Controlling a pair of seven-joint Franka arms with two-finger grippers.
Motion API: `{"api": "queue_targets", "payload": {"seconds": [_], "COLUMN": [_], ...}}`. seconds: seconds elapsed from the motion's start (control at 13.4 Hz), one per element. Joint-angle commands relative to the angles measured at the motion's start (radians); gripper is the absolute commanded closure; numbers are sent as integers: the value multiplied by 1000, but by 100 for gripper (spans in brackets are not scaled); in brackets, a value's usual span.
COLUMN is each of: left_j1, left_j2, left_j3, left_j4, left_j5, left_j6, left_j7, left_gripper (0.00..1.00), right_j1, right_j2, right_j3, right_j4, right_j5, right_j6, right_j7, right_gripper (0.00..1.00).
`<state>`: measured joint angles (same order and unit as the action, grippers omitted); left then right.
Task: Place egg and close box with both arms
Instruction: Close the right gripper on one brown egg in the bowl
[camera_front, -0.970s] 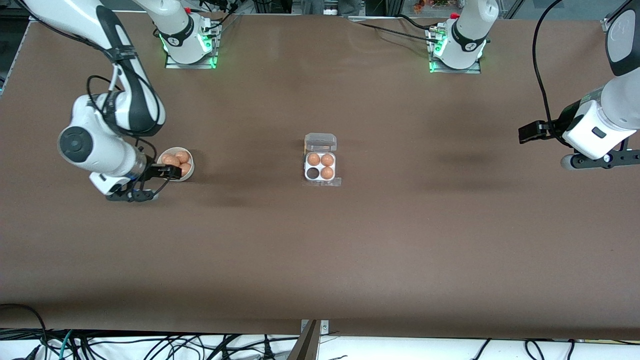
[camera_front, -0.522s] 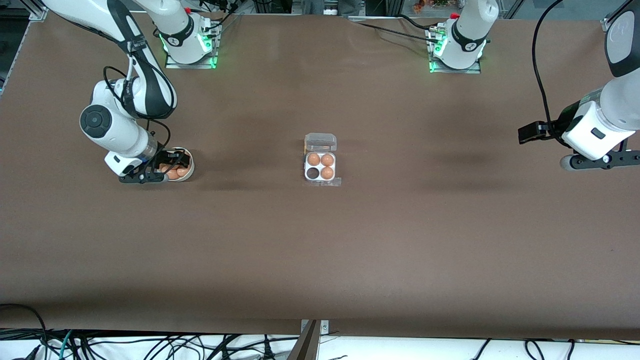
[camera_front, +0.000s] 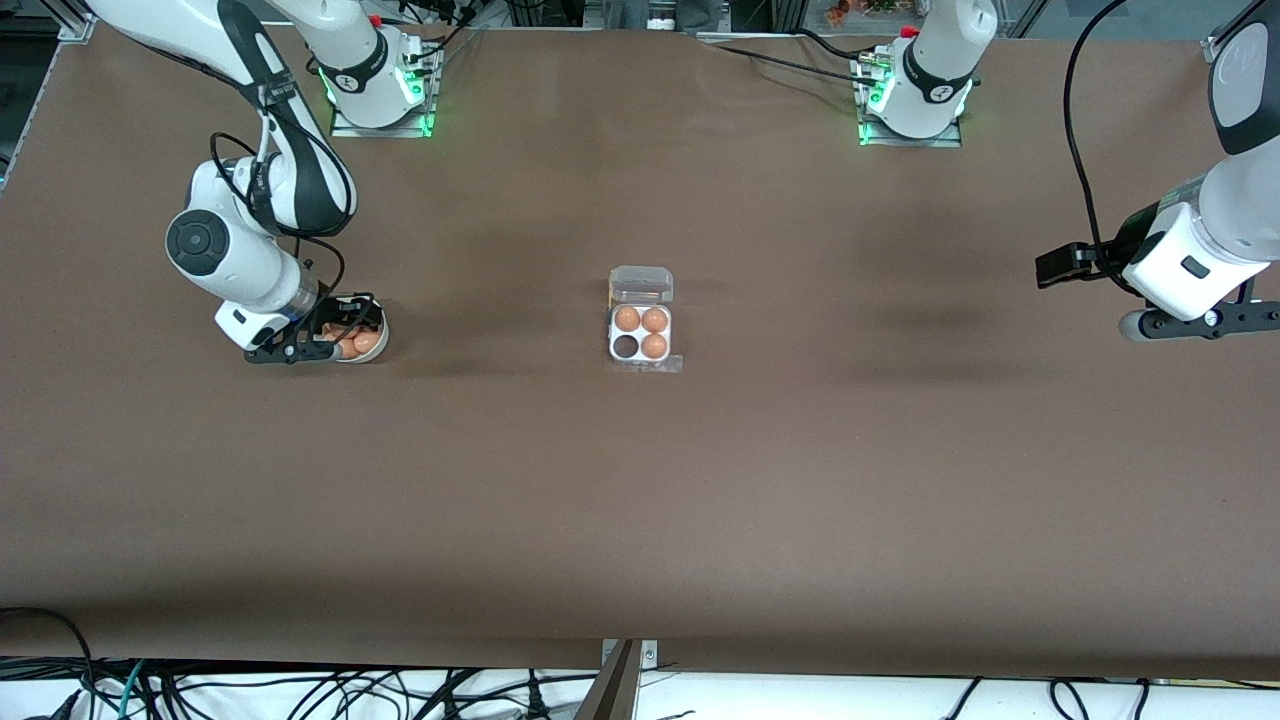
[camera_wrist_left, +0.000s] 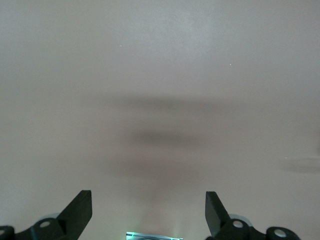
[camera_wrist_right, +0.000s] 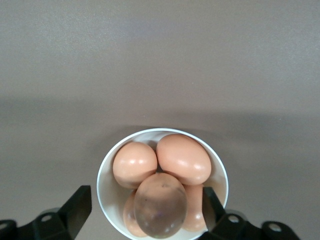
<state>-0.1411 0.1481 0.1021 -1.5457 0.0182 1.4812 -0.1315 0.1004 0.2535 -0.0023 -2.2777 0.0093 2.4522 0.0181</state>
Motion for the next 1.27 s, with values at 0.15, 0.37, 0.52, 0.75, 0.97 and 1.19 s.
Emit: {"api": "queue_targets", "payload": {"seconds": [0.15, 0.37, 0.52, 0.75, 0.97, 1.19], "left_j1": [5, 5, 3, 5, 5, 5], "left_j2": [8, 8, 8, 8, 8, 8], "left_j3": [-5, -5, -5, -5, -5, -5], "left_j4": [24, 24, 24, 24, 24, 24], "left_j5": [14, 14, 14, 14, 12, 11], "left_j6": [-5, -5, -5, -5, -5, -5], "left_j7": [10, 10, 10, 10, 10, 12], "left_gripper": [0, 0, 0, 0, 0, 0], "right_j1": [-5, -5, -5, -5, -5, -5], "right_j2": [4, 6, 7, 7, 6, 6], "right_j3": [1, 1, 1, 1, 1, 1], "right_j4": [-11, -11, -11, -5, 17, 58], "right_j5": [-5, -6, -6, -6, -6, -5], "right_j6": [19, 22, 21, 16, 13, -39], "right_j7": [-17, -17, -20, -20, -23, -21], "right_gripper": [47, 61, 66, 74, 81, 82]}}
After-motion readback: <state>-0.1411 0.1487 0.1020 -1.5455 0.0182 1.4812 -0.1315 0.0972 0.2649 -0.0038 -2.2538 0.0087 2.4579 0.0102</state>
